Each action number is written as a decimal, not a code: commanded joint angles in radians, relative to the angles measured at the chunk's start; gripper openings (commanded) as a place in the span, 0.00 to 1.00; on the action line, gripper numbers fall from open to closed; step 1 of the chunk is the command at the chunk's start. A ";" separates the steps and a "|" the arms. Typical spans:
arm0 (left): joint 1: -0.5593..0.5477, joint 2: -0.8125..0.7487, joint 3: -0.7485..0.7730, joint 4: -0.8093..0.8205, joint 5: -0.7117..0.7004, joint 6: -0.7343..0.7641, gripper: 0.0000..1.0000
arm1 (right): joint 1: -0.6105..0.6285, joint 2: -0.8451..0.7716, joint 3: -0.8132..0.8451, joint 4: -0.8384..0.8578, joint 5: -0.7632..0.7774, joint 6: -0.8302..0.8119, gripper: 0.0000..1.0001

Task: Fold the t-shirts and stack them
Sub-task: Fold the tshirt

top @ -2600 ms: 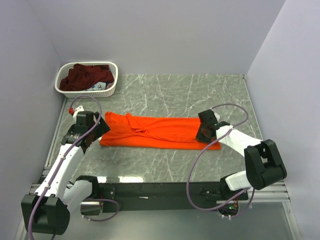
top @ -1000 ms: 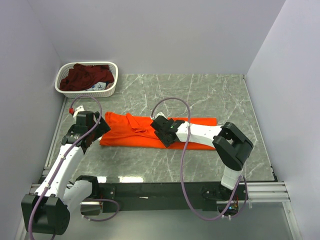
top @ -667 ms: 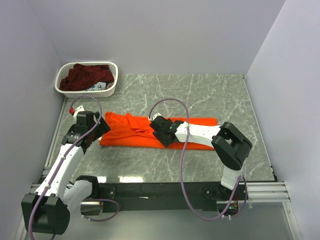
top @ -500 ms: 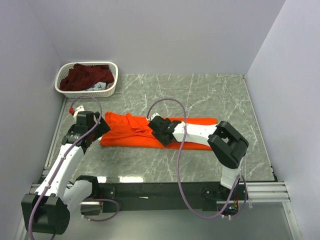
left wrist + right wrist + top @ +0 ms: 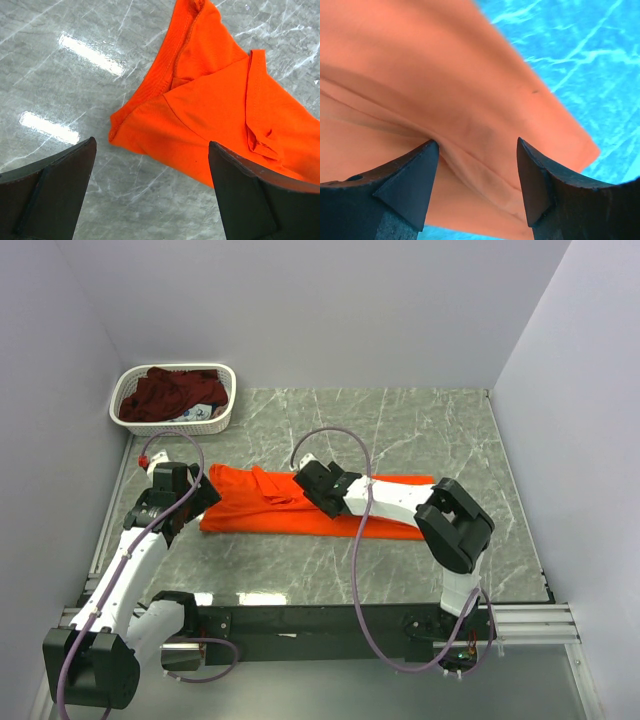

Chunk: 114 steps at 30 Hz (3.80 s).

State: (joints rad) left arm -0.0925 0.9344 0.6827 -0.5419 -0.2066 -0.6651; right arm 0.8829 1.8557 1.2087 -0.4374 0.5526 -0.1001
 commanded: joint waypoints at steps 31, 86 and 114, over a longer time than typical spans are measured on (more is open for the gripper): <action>-0.003 -0.019 -0.006 0.031 0.021 0.021 1.00 | -0.484 -0.601 -0.417 -0.143 -0.267 0.790 0.73; -0.003 -0.019 -0.008 0.030 0.019 0.024 0.99 | -0.823 -0.497 -0.470 0.221 -0.436 1.096 0.97; 0.065 0.165 -0.069 -0.041 0.078 -0.246 0.92 | -1.094 -0.811 -0.670 -0.067 -0.651 0.815 0.79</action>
State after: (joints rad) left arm -0.0589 1.0931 0.6498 -0.5873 -0.1776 -0.8299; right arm -0.1719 1.0840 0.5701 -0.4892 -0.0219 0.7425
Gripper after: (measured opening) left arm 0.928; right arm 0.792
